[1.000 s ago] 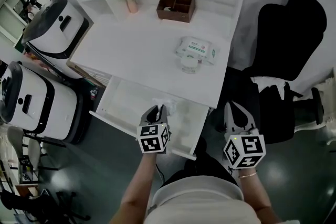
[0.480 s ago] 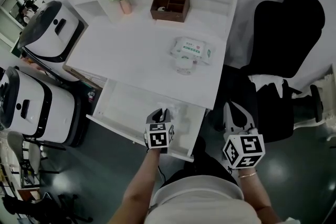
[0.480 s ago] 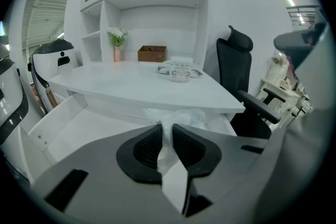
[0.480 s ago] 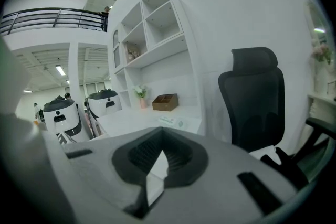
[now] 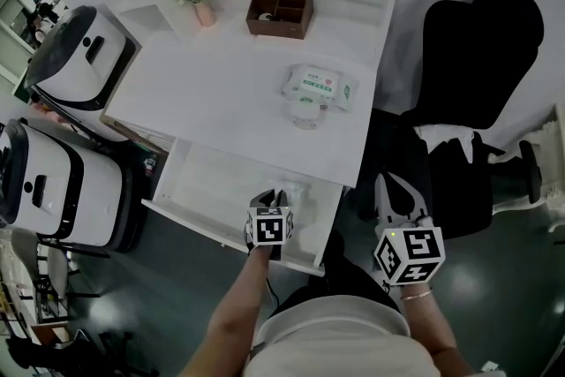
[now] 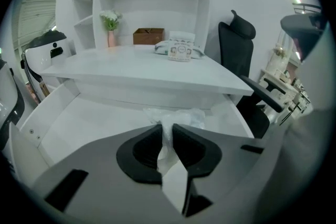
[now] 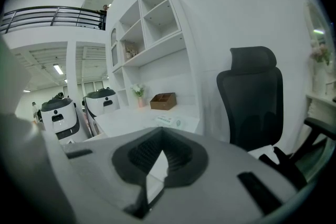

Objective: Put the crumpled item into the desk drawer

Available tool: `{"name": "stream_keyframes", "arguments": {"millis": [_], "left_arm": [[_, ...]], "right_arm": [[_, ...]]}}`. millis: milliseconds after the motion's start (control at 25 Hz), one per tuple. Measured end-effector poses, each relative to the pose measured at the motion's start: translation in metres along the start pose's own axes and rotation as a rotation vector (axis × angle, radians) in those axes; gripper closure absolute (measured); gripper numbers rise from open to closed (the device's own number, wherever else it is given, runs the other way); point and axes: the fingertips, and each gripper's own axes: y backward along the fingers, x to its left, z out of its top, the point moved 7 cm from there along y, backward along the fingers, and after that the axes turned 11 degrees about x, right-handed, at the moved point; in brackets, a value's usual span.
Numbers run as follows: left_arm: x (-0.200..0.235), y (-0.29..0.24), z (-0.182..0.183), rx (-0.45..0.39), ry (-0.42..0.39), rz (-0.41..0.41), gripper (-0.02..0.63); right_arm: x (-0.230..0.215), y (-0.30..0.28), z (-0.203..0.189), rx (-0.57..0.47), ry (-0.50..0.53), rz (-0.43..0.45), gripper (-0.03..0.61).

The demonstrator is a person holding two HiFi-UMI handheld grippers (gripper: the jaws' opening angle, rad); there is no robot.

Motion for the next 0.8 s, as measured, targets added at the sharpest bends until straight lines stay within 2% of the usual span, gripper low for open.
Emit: {"name": "stream_keyframes", "arguments": {"millis": [440, 800], "left_arm": [[-0.003, -0.025, 0.006, 0.093, -0.041, -0.026, 0.558], [-0.006, -0.048, -0.008, 0.198, -0.081, -0.024, 0.558]], "right_arm": [[0.003, -0.008, -0.004, 0.030, 0.002, -0.004, 0.577], [0.002, -0.011, -0.002, 0.036, 0.000, -0.010, 0.577]]}}
